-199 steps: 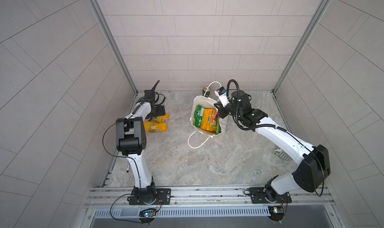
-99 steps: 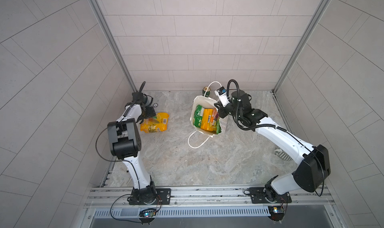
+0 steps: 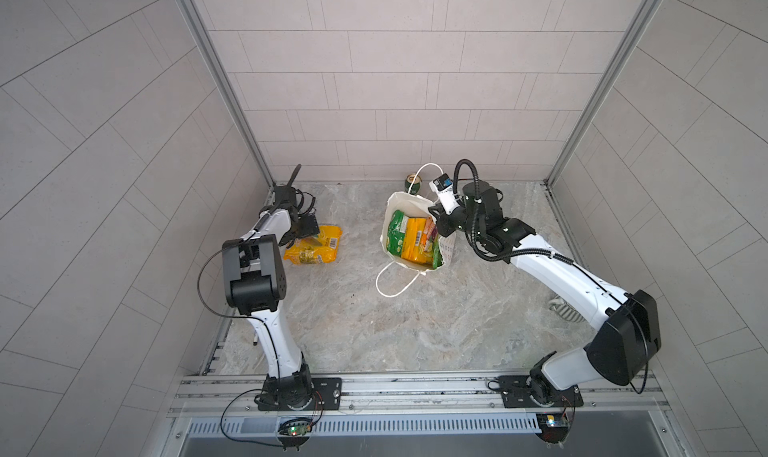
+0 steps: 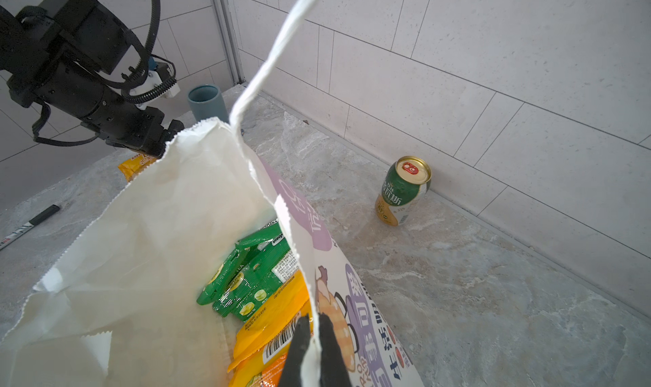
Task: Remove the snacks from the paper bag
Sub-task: 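Raise the open left gripper away from the dropped yellow packet, then move the left gripper back over the bag mouth while the right holds the rim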
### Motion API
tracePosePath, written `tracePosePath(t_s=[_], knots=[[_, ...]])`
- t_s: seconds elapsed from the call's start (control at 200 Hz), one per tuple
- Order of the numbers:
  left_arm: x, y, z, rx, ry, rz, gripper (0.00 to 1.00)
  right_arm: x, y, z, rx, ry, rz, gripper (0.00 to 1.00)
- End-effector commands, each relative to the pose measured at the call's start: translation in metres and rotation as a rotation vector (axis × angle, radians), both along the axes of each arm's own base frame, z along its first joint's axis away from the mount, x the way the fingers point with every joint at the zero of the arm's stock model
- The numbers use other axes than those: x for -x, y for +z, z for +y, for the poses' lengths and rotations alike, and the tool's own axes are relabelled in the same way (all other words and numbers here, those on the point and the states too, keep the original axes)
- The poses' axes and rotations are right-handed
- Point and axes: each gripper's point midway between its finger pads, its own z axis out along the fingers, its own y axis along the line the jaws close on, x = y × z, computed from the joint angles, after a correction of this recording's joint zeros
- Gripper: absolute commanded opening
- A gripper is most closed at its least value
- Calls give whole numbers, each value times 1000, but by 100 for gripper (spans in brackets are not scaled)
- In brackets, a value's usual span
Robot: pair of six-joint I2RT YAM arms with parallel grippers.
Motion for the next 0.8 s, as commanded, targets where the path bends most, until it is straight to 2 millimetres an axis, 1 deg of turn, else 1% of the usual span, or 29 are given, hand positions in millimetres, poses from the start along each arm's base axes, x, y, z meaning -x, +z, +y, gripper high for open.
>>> tracePosePath(t_s=[0.0,0.07,0.125,0.185,0.215,0.265,0.32,0.37,0.44,0.475,0.545,0.6,0.67,0.736,0.796], knots=[[-6,41,-7,2,-1,-100,93,5,16,-1,-12,10,-27,3],[-6,76,-13,1,9,-179,92,6,17,0,-11,16,-25,2],[-6,111,-22,9,-3,-261,91,11,16,4,-9,40,-23,3],[0,148,-36,8,-23,-345,89,16,14,7,0,56,-29,4],[4,167,-45,9,-38,-394,88,18,15,9,1,60,-32,4],[12,193,-66,19,-69,-463,87,23,15,13,1,85,-38,4],[23,214,-85,15,-103,-533,85,27,14,17,14,95,-42,3],[34,228,-107,15,-147,-591,84,31,12,20,42,105,-48,3],[54,242,-135,38,-204,-648,82,39,5,24,99,109,-63,2],[64,246,-149,54,-244,-668,82,42,1,26,137,102,-77,2],[86,252,-167,75,-304,-688,81,52,-5,34,215,120,-103,1],[101,249,-185,121,-371,-681,80,57,-11,37,251,125,-101,0],[122,239,-212,166,-468,-640,79,61,-17,40,257,143,-73,0],[142,234,-233,172,-562,-621,79,60,-20,37,264,125,-58,0],[156,236,-251,174,-640,-626,77,59,-20,35,242,108,-51,0]])
